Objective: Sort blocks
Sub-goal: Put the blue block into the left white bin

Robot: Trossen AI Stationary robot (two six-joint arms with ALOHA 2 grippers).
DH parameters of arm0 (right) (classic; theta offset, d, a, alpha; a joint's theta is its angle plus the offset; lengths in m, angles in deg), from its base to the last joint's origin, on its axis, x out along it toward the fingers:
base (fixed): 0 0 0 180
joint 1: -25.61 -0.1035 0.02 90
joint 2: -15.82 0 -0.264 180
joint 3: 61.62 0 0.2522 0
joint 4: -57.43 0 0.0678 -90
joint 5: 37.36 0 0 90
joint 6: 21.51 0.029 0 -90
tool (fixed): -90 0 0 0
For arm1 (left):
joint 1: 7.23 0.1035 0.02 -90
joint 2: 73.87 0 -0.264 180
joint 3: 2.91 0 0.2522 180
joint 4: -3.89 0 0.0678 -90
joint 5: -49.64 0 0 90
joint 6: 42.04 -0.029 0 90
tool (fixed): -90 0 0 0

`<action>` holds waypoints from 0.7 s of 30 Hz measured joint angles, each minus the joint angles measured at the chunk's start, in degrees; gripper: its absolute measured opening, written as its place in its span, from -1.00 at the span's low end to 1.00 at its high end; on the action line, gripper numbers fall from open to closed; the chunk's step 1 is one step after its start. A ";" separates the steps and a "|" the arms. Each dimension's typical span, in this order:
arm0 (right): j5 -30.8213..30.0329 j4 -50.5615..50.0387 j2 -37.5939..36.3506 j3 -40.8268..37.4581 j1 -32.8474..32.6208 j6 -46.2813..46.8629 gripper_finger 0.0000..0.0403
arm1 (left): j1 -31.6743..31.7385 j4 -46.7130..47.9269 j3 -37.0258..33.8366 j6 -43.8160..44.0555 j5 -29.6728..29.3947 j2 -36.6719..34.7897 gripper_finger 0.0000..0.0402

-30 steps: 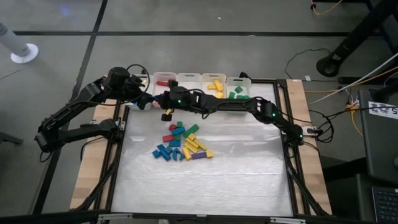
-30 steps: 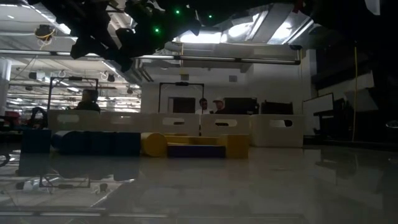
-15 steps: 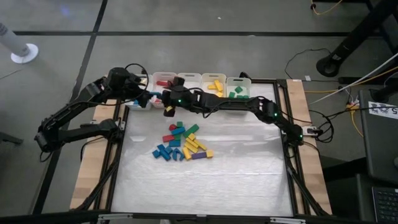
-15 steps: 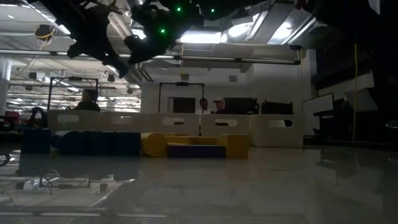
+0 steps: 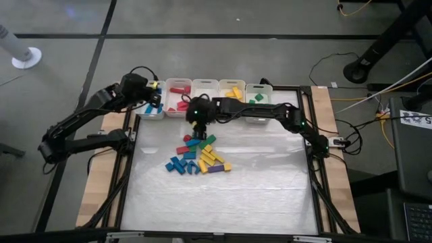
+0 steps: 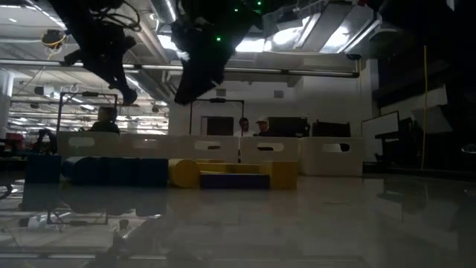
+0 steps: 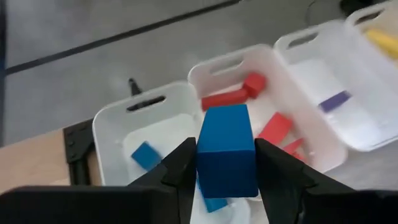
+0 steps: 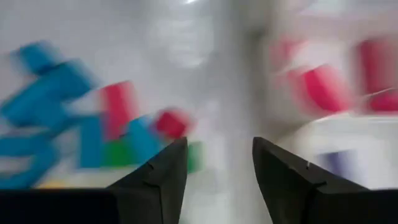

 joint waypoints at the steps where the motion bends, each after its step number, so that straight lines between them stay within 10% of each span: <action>1: 3.20 -1.38 0.04 -0.02 -0.02 1.33 -0.12 | 0.00 0.00 -0.63 0.01 -0.52 0.63 -0.33; 12: 12.25 -3.11 0.07 -0.02 -5.78 4.52 -0.12 | 0.07 -1.88 -7.22 -0.19 -4.31 10.08 -0.11; 21: 2.21 -1.47 1.18 -0.02 -9.44 -4.16 -0.12 | 0.04 -2.29 -7.24 0.72 -4.29 14.10 -0.05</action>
